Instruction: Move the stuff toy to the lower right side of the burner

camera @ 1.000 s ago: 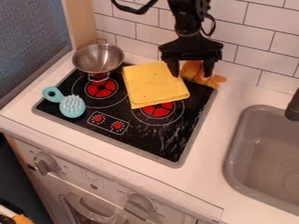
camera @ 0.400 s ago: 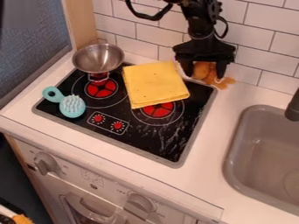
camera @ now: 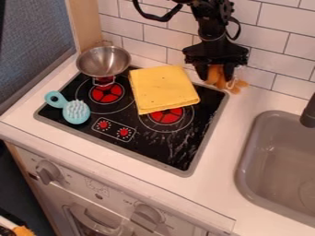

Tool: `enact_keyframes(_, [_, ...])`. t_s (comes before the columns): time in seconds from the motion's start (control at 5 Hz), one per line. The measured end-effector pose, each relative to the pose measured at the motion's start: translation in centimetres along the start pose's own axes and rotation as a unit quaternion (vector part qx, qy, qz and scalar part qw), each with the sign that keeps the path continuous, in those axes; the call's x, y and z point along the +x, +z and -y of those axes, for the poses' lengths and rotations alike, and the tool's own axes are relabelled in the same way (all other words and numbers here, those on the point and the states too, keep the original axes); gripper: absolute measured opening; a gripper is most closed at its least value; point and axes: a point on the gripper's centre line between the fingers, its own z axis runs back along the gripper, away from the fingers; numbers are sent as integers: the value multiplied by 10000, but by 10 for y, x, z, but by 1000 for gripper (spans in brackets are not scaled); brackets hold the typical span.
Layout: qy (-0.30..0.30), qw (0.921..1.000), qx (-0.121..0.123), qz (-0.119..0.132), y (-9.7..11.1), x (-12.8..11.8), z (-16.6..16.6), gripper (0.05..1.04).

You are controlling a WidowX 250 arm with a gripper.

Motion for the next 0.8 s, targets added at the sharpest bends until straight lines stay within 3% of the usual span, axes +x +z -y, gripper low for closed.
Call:
enact_keyframes(0.6, [39,10000,-47,-65,4,-10,-1,587])
enact_keyframes(0.8, [-36,9997,172,-150,11,-13,1,500])
